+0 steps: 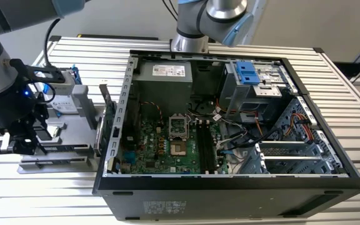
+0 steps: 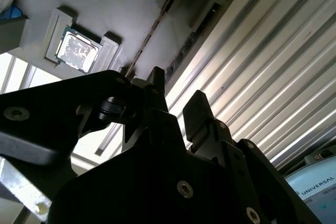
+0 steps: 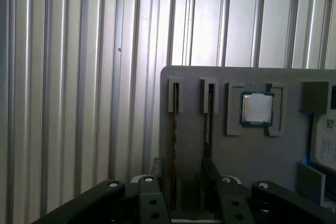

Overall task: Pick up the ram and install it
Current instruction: 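Pick up the ram and move it above insertion slot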

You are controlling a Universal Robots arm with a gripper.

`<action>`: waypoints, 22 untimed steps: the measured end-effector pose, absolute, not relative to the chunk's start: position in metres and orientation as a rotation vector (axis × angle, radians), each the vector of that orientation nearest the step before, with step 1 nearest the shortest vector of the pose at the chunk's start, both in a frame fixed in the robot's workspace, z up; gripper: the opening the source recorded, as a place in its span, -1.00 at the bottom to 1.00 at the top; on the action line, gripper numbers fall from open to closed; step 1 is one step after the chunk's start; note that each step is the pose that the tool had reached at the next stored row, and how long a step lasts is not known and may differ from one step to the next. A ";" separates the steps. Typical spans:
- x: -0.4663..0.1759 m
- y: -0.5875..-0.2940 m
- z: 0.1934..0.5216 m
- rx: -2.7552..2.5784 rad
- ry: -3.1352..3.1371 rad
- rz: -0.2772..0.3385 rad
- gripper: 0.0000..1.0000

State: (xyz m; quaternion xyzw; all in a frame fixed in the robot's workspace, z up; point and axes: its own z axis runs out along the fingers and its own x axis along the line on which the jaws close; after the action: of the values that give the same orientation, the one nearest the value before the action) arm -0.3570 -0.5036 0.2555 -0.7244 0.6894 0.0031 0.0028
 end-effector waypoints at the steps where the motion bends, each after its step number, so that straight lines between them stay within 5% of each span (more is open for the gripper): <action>1: -0.357 -0.504 0.255 -2.272 2.162 0.009 1.00; 22: -0.357 -0.504 0.237 -2.274 2.165 0.005 1.00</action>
State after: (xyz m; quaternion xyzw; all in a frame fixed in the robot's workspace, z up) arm -0.3568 -0.5036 0.2370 -0.7243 0.6895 0.0015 0.0010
